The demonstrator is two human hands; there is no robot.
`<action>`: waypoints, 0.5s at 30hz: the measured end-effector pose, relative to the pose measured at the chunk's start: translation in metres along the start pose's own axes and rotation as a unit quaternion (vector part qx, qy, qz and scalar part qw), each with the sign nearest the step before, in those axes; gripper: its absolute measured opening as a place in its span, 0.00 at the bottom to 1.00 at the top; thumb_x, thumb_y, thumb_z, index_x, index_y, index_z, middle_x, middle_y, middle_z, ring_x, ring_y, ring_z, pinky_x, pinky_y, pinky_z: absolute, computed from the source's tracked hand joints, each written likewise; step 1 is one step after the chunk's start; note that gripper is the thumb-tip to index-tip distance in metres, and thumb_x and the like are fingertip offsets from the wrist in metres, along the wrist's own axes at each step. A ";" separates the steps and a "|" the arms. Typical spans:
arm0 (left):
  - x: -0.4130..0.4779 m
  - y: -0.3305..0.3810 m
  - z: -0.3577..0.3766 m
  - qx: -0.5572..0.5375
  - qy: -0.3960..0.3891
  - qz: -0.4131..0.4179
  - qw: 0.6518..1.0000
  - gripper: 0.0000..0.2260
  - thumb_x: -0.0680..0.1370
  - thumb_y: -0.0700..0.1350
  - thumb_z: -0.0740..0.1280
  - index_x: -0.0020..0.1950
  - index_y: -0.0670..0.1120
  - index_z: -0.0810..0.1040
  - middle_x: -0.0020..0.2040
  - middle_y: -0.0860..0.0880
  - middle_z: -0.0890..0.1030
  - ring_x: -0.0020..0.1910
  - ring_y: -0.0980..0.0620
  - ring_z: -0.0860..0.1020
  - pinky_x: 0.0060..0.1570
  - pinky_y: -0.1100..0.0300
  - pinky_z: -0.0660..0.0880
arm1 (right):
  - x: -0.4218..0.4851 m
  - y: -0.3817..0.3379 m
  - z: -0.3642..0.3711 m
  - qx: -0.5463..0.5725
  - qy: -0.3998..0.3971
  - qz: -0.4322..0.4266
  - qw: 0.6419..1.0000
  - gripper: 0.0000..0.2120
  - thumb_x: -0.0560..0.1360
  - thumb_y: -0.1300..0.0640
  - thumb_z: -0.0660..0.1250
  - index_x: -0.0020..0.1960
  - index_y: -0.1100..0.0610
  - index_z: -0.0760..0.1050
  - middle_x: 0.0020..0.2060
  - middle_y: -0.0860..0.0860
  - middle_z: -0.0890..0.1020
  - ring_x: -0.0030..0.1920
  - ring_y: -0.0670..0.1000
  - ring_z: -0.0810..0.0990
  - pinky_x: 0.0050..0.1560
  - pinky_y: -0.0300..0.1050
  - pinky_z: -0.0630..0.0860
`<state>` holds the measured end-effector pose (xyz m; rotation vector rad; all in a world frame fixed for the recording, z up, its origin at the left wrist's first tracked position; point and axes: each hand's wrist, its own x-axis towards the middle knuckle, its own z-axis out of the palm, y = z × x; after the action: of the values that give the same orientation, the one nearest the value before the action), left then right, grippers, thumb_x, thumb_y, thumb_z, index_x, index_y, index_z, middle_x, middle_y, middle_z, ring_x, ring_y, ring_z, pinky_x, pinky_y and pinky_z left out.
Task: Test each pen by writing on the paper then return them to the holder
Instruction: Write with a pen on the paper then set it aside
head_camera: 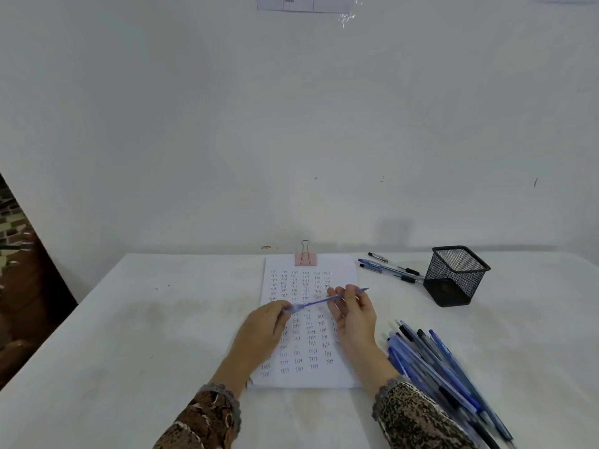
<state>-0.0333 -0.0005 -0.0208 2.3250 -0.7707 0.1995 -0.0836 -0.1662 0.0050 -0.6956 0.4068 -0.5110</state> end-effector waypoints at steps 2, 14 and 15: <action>0.000 -0.001 0.001 0.004 -0.006 0.008 1.000 0.12 0.80 0.50 0.57 0.60 0.50 0.74 0.49 0.57 0.78 0.45 0.60 0.73 0.42 0.72 0.66 | 0.000 0.002 -0.001 -0.037 -0.028 0.004 0.999 0.05 0.78 0.62 0.61 0.44 0.60 0.73 0.38 0.55 0.79 0.38 0.49 0.83 0.40 0.40 0.81; 0.001 -0.001 -0.002 -0.083 0.020 -0.028 0.996 0.10 0.80 0.41 0.57 0.58 0.45 0.74 0.51 0.54 0.75 0.50 0.56 0.74 0.49 0.71 0.69 | -0.006 -0.015 -0.003 -0.303 -0.161 -0.015 0.939 0.03 0.73 0.60 0.69 0.43 0.59 0.81 0.38 0.51 0.83 0.37 0.48 0.76 0.42 0.39 0.74; 0.001 0.000 -0.003 -0.088 0.025 -0.025 0.995 0.10 0.80 0.41 0.57 0.58 0.45 0.74 0.51 0.54 0.75 0.49 0.57 0.73 0.48 0.72 0.68 | -0.005 -0.027 -0.004 -0.362 -0.177 -0.014 0.915 0.02 0.71 0.60 0.71 0.43 0.58 0.82 0.37 0.50 0.83 0.37 0.47 0.77 0.40 0.36 0.74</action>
<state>-0.0322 0.0009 -0.0183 2.1613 -0.6765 0.1612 -0.0978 -0.1825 0.0217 -1.4886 0.2336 -0.2365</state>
